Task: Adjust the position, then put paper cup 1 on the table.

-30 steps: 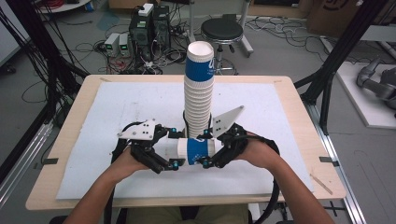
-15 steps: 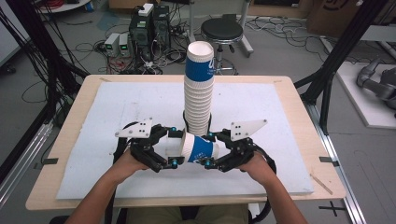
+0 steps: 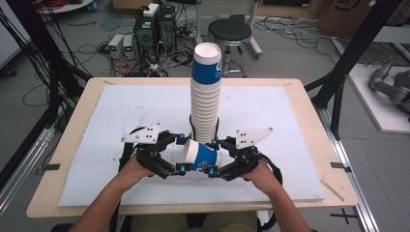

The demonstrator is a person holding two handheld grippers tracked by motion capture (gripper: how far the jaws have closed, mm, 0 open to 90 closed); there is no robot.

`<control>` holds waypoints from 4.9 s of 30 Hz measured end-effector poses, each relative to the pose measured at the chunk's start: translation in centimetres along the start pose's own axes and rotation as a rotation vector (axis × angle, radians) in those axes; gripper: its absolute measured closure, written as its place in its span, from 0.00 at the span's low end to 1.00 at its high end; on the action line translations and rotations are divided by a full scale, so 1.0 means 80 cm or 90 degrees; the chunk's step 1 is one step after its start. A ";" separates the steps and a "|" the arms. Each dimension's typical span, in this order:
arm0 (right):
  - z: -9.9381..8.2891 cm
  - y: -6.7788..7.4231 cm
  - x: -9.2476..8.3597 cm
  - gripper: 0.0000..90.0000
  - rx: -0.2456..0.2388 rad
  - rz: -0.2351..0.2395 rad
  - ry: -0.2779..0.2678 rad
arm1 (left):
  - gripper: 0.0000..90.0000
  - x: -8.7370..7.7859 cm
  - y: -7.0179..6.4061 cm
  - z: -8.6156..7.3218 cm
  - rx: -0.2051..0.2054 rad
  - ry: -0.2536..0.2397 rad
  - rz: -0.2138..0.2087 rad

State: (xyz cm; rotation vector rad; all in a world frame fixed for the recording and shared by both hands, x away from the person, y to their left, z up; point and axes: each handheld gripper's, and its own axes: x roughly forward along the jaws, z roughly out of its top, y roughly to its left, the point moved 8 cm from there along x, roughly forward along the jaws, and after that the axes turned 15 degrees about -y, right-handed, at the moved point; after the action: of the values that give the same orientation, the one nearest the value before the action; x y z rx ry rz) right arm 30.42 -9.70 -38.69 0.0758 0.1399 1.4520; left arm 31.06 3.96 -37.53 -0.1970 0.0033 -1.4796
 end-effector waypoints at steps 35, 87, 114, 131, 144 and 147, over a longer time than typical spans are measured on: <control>-0.010 -0.005 0.026 0.26 -0.093 0.024 0.335 | 0.21 0.008 -0.005 -0.016 0.052 0.197 0.035; 0.027 -0.068 -0.118 0.28 -0.071 -0.277 -0.016 | 0.17 -0.098 0.064 0.031 0.039 -0.089 0.271; 0.024 -0.092 -0.145 0.28 -0.071 -0.370 -0.049 | 0.17 -0.117 0.073 0.022 0.013 -0.097 0.306; 0.007 -0.134 -0.175 0.28 -0.066 -0.471 -0.053 | 0.17 -0.123 0.085 0.013 0.011 -0.084 0.337; -0.017 -0.185 -0.173 0.28 -0.028 -0.533 -0.029 | 0.17 -0.118 0.085 0.007 0.009 -0.072 0.334; -0.031 -0.201 -0.172 0.28 -0.011 -0.552 -0.011 | 0.17 -0.117 0.086 0.006 0.007 -0.071 0.332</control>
State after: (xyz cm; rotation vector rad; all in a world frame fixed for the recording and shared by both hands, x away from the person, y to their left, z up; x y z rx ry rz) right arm 44.30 -25.32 -42.68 0.0077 0.1240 0.5866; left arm 36.99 13.84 -39.12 -0.2470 -0.0406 -0.9470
